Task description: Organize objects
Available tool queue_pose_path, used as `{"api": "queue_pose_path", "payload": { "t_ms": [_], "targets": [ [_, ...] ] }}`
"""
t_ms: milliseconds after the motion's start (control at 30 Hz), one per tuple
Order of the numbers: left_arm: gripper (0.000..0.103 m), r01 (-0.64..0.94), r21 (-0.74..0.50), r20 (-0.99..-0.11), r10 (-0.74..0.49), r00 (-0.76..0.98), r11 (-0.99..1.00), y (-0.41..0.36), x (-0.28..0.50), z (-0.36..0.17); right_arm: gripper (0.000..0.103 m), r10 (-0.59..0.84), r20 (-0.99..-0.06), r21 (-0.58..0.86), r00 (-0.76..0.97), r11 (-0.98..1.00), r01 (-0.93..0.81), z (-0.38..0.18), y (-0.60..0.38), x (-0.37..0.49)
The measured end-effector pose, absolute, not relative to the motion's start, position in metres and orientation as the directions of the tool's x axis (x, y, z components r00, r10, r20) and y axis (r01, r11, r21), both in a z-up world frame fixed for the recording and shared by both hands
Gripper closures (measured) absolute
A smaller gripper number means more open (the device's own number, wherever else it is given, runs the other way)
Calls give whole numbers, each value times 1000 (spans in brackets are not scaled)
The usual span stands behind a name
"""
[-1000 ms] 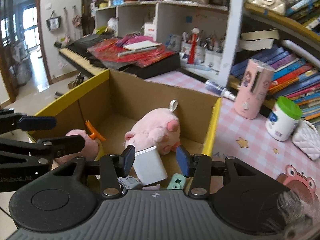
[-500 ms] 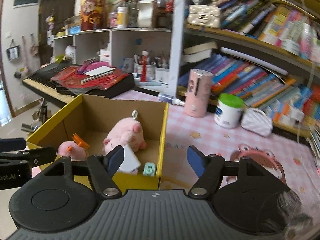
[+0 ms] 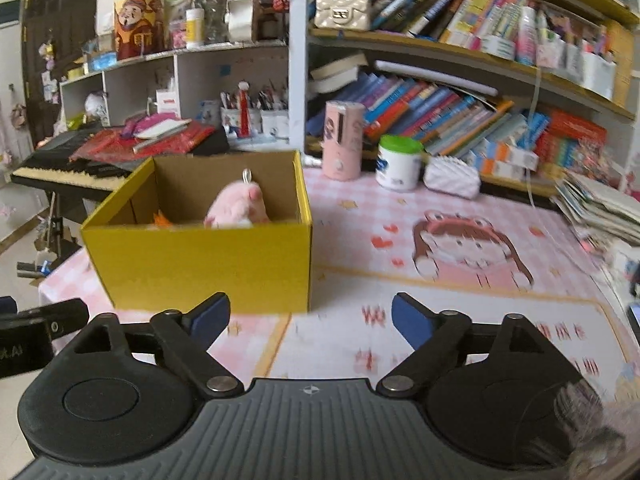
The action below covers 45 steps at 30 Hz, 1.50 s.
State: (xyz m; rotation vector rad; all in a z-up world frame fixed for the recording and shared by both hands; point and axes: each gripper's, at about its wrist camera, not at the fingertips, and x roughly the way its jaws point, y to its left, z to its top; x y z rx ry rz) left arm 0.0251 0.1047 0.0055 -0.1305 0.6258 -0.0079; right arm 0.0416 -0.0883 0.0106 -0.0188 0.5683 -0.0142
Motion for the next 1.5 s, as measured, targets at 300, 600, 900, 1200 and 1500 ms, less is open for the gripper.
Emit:
{"api": "queue_pose_path", "payload": {
  "t_ms": [300, 600, 900, 1200, 1500],
  "targets": [
    [4, 49, -62, -578, -76, 812, 997, 86, -4, 0, 0, -135, -576, -85, 806, 991, 105, -8, -90, -13],
    [2, 161, -5, -592, -133, 795, 987, 60, -11, -1, 0, -266, -600, -91, 754, 960, 266, -11, -119, -35],
    [1, 200, 6, -600, -157, 784, 980, 38, -13, 0, 0, -295, -621, -91, 726, 947, 308, -13, -137, -44],
    [0, 193, 30, -608, -135, 783, 981, 19, -13, 0, 0, -294, -638, -82, 711, 945, 317, -13, -144, -43],
    [0, 164, 123, -623, -53, 781, 979, -5, -16, -6, 0, -326, -647, -107, 689, 934, 342, -15, -153, -47]
  ]
}}
